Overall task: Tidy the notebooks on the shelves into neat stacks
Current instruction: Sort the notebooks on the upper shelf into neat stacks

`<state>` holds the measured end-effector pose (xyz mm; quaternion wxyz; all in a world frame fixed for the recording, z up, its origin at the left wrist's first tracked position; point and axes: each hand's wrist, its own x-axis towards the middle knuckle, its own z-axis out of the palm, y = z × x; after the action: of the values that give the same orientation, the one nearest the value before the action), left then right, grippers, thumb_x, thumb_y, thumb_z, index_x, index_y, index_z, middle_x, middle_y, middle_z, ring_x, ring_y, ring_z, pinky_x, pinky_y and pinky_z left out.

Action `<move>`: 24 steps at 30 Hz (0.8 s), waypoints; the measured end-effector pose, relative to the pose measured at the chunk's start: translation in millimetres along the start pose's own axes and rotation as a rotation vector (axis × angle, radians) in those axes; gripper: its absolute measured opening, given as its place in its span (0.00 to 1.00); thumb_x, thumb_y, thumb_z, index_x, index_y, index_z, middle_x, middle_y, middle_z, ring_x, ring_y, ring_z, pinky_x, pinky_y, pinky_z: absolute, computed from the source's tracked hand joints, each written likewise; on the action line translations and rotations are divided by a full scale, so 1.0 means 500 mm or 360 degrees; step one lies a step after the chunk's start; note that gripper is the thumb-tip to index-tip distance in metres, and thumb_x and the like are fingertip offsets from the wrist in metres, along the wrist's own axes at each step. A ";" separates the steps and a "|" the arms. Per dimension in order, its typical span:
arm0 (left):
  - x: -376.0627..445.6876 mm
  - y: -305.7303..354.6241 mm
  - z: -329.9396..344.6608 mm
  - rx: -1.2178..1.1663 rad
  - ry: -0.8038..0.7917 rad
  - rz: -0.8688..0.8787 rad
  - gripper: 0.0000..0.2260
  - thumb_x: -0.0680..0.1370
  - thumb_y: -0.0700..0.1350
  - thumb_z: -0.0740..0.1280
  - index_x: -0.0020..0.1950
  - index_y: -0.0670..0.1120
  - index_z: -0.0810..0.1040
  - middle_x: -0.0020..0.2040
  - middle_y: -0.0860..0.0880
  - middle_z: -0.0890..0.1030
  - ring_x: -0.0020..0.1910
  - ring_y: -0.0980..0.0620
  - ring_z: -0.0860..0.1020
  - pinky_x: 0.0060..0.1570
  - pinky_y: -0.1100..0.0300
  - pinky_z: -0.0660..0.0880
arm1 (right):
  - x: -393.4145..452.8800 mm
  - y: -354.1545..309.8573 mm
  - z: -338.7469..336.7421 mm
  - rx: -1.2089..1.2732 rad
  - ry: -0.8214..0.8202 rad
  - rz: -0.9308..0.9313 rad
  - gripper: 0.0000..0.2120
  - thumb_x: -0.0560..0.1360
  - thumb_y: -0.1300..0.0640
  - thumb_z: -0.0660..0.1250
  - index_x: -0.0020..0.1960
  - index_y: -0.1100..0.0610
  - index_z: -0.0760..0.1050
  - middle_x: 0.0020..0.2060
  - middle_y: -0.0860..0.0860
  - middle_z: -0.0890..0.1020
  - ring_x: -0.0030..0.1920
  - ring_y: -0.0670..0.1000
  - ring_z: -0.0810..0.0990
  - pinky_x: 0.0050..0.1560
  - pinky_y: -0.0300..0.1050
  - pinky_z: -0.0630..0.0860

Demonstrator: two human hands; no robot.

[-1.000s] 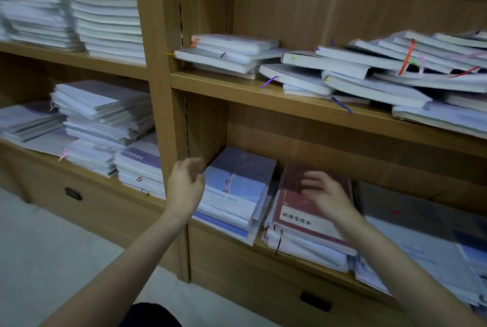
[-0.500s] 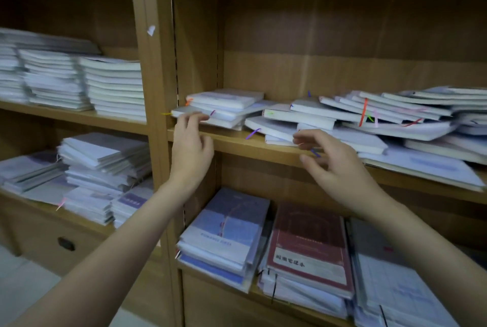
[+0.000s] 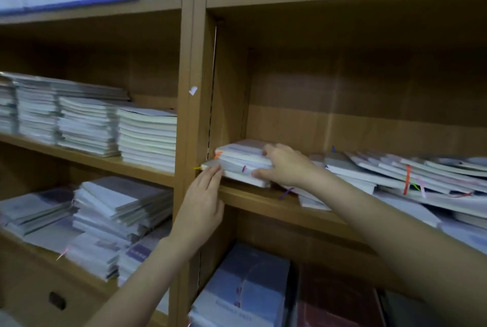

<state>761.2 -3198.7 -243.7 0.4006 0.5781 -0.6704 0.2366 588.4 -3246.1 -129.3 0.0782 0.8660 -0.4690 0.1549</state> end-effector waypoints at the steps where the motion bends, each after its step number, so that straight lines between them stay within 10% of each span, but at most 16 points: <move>1: 0.003 -0.004 -0.004 -0.0053 0.0015 0.0020 0.27 0.66 0.28 0.70 0.65 0.34 0.71 0.63 0.37 0.74 0.64 0.41 0.72 0.66 0.52 0.62 | 0.012 0.001 -0.003 -0.0034 -0.0066 0.0026 0.26 0.75 0.41 0.63 0.65 0.56 0.67 0.59 0.54 0.73 0.58 0.56 0.74 0.54 0.52 0.73; 6: 0.016 -0.019 -0.017 -0.0275 0.0064 0.0078 0.26 0.71 0.29 0.63 0.68 0.39 0.66 0.64 0.46 0.70 0.64 0.55 0.64 0.66 0.73 0.52 | 0.035 0.016 -0.008 -0.0013 -0.0059 0.0050 0.20 0.74 0.48 0.67 0.59 0.59 0.72 0.54 0.55 0.78 0.52 0.56 0.77 0.53 0.54 0.76; 14: 0.052 -0.024 -0.017 0.0163 0.0012 0.0126 0.16 0.70 0.44 0.73 0.57 0.44 0.79 0.52 0.45 0.79 0.55 0.43 0.76 0.51 0.52 0.76 | 0.038 0.071 -0.023 0.0068 -0.0223 -0.0098 0.20 0.76 0.54 0.66 0.66 0.54 0.69 0.62 0.54 0.73 0.57 0.52 0.74 0.58 0.48 0.73; 24: 0.098 0.029 -0.019 0.0309 -0.0117 0.0093 0.16 0.79 0.43 0.62 0.66 0.48 0.72 0.62 0.49 0.75 0.57 0.50 0.73 0.54 0.59 0.71 | 0.033 0.088 -0.023 -0.0105 0.0076 -0.0055 0.15 0.77 0.55 0.65 0.61 0.58 0.73 0.55 0.58 0.78 0.53 0.57 0.77 0.50 0.48 0.75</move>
<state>749.0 -3216.9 -196.4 0.3106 0.6028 -0.6750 0.2906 558.0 -3280.1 -113.2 0.1207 0.8669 -0.4568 0.1587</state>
